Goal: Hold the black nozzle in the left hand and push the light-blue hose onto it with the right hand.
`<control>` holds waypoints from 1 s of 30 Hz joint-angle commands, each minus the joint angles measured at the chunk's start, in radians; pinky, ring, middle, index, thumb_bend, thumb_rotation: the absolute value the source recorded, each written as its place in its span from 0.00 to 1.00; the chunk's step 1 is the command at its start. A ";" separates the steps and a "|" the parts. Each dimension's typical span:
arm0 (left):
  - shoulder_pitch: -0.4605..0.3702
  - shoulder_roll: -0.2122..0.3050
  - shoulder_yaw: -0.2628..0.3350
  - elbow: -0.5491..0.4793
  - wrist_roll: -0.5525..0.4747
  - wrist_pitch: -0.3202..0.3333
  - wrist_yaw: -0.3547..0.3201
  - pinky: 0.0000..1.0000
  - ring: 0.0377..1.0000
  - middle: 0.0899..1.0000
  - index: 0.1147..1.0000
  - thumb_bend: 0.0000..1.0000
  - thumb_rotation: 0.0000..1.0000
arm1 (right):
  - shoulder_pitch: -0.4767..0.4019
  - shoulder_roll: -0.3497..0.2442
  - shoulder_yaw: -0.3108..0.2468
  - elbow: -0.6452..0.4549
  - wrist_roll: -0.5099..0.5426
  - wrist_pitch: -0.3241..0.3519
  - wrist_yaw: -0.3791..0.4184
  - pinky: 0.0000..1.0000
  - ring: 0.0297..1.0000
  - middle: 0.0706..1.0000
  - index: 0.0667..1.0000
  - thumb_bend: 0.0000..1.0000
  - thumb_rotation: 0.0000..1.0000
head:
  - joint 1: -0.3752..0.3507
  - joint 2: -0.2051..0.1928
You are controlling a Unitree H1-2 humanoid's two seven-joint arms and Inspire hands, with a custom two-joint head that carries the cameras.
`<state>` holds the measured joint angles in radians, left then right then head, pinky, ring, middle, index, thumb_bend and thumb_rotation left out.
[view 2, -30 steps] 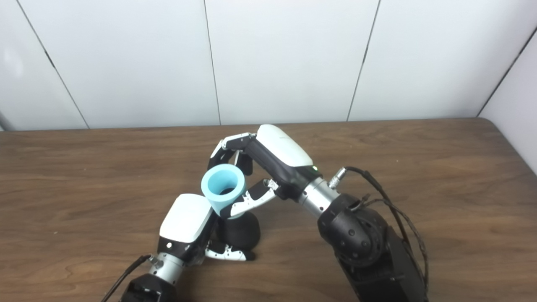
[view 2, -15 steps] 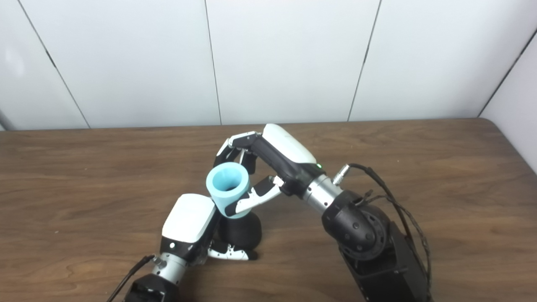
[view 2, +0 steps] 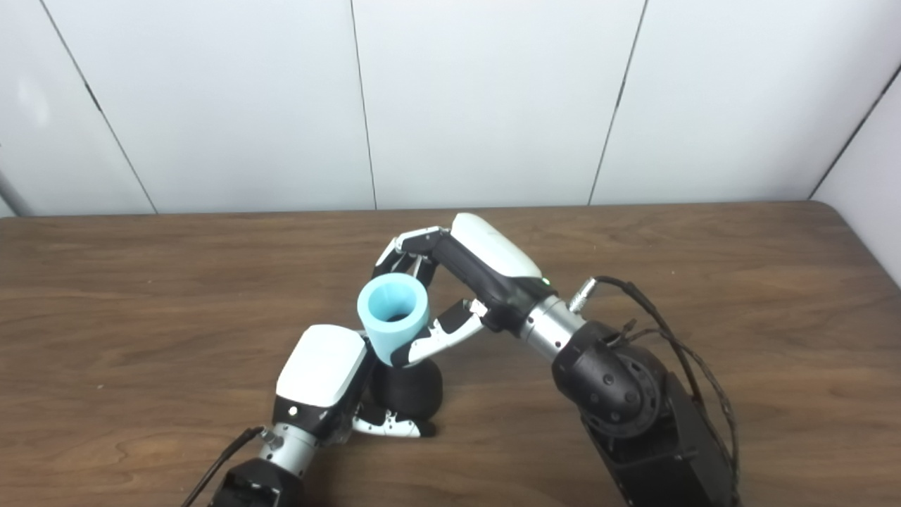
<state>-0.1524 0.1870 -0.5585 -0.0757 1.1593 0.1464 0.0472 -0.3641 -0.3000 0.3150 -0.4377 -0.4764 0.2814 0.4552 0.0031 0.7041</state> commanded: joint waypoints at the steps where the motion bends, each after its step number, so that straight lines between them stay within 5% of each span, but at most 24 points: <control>1: 0.033 -0.005 -0.049 0.030 -0.002 -0.028 -0.062 0.32 0.39 0.36 0.46 0.52 0.00 | -0.010 -0.011 0.011 -0.008 -0.008 0.018 0.030 0.58 0.65 0.68 0.67 0.93 0.08 | -0.001 0.000; 13: 0.033 0.001 -0.050 0.030 -0.004 -0.032 -0.059 0.31 0.37 0.35 0.46 0.52 0.00 | -0.019 -0.028 0.005 -0.047 -0.007 0.140 0.104 0.74 0.79 0.79 0.77 0.96 0.21 | -0.008 -0.010; 30: 0.031 0.005 -0.051 0.031 -0.013 -0.036 -0.061 0.33 0.39 0.36 0.46 0.52 0.00 | 0.031 -0.092 -0.074 -0.061 -0.024 0.083 0.045 0.79 0.86 0.86 0.88 0.99 0.38 | -0.016 -0.011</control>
<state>-0.1551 0.1894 -0.5652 -0.0763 1.1559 0.1459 0.0460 -0.3113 -0.3648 0.2619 -0.4549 -0.4948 0.4099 0.5202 -0.0123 0.6918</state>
